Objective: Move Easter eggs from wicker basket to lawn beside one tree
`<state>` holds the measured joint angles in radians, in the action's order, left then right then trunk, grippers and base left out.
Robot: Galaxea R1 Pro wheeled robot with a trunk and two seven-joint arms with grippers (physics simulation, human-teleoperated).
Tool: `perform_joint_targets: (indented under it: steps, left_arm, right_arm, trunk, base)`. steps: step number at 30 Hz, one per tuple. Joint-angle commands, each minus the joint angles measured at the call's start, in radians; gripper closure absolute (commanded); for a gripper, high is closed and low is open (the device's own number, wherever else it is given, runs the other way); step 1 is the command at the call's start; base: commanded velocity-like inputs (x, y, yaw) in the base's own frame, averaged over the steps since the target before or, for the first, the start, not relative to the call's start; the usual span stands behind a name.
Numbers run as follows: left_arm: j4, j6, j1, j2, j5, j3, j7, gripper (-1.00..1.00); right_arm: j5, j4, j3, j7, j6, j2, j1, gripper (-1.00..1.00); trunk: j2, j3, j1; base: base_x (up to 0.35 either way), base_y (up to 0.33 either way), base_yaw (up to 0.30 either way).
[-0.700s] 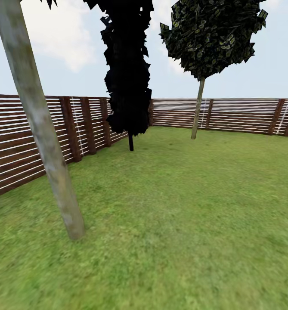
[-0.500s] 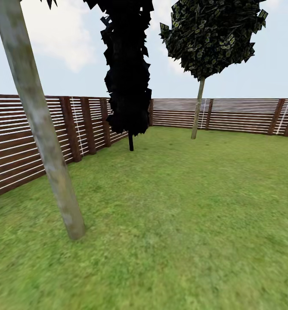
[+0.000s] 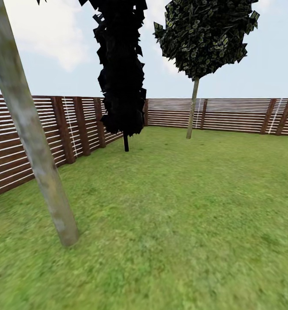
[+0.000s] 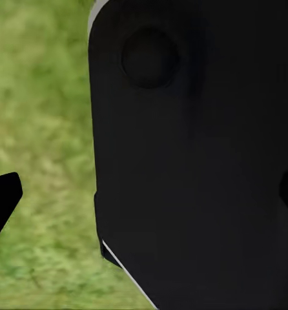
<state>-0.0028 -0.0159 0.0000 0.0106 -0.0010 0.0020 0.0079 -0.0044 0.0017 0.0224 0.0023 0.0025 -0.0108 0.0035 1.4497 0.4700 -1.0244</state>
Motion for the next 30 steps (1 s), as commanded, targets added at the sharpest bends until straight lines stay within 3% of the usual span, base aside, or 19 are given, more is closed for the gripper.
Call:
perform_joint_targets:
  steps: [1, 16, 30]
  left_arm:
    - [0.000, -0.060, 0.000, 0.000, 0.000, 0.000, 0.001, -1.00]
    - [0.000, -0.067, 0.000, 0.000, 0.001, -0.032, 0.003, -1.00]
    - [0.000, -0.084, 0.000, 0.000, 0.001, -0.034, 0.003, -1.00]
  right_arm:
    - [0.000, -0.001, 0.018, 0.000, 0.000, 0.000, 0.000, -1.00]
    - [0.000, 0.000, 0.029, 0.001, -0.001, -0.001, 0.000, -1.00]
    - [0.000, 0.001, 0.028, 0.001, -0.001, 0.000, 0.000, -1.00]
  trunk:
    - [0.000, 0.001, -0.001]
    - [0.000, 0.001, -0.001]
    - [0.000, 0.001, -0.001]
  base:
    - [0.313, -0.064, -0.053]
    - [0.321, -0.054, -0.076]
    - [0.321, -0.051, -0.256]
